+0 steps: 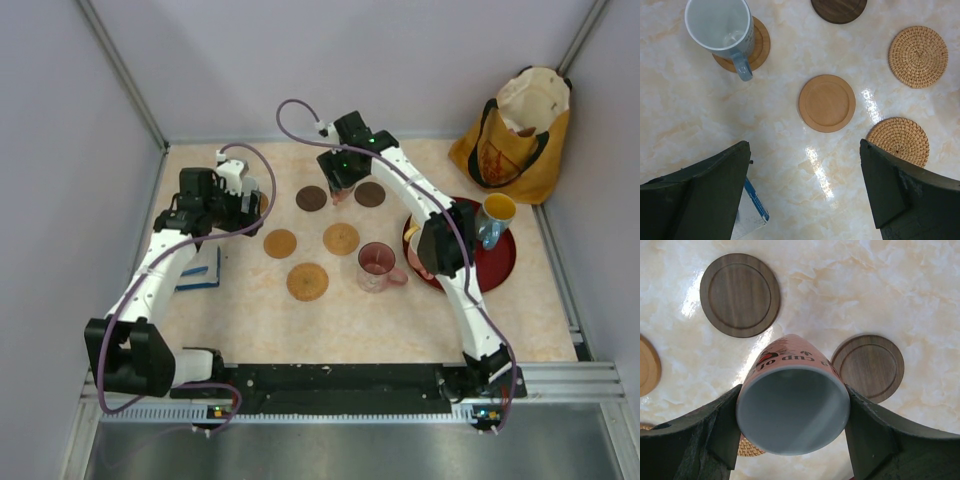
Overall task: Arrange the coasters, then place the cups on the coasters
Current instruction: Place the cup at the center of the board.
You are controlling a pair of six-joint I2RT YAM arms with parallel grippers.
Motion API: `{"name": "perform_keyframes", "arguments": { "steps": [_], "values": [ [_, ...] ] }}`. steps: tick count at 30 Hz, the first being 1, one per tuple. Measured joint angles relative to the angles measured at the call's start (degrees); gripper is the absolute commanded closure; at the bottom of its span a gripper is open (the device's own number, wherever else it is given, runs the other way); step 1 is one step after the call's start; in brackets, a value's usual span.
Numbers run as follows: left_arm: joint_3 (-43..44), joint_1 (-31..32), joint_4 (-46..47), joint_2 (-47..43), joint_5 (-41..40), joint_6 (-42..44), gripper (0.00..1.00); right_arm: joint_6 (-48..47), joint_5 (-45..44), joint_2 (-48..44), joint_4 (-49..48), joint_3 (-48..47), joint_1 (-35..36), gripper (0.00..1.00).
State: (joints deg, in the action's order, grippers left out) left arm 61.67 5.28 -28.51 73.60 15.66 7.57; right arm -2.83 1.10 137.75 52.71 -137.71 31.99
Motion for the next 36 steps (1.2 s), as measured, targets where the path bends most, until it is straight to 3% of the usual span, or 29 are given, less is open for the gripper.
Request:
{"name": "perform_keyframes", "arguments": {
  "steps": [14,24,27,32,36],
  "values": [
    [-0.1,0.0,0.4,0.0,1.5,0.0,0.06,0.1,-1.7,2.1,-1.3,0.1,0.1,0.92],
    [-0.1,0.0,0.4,0.0,1.7,0.0,0.06,-0.1,-2.4,2.3,-2.1,2.1,0.3,0.84],
    [-0.1,0.0,0.4,0.0,2.0,0.0,0.06,-0.2,-2.5,2.3,-2.1,3.1,0.4,0.75],
    [-0.1,0.0,0.4,0.0,2.5,0.0,0.06,-0.6,-2.5,2.4,-2.2,3.1,0.5,0.45],
    [-0.1,0.0,0.4,0.0,2.6,0.0,0.06,-1.2,-2.5,2.4,-2.2,3.2,0.6,0.33]
  ]
}}
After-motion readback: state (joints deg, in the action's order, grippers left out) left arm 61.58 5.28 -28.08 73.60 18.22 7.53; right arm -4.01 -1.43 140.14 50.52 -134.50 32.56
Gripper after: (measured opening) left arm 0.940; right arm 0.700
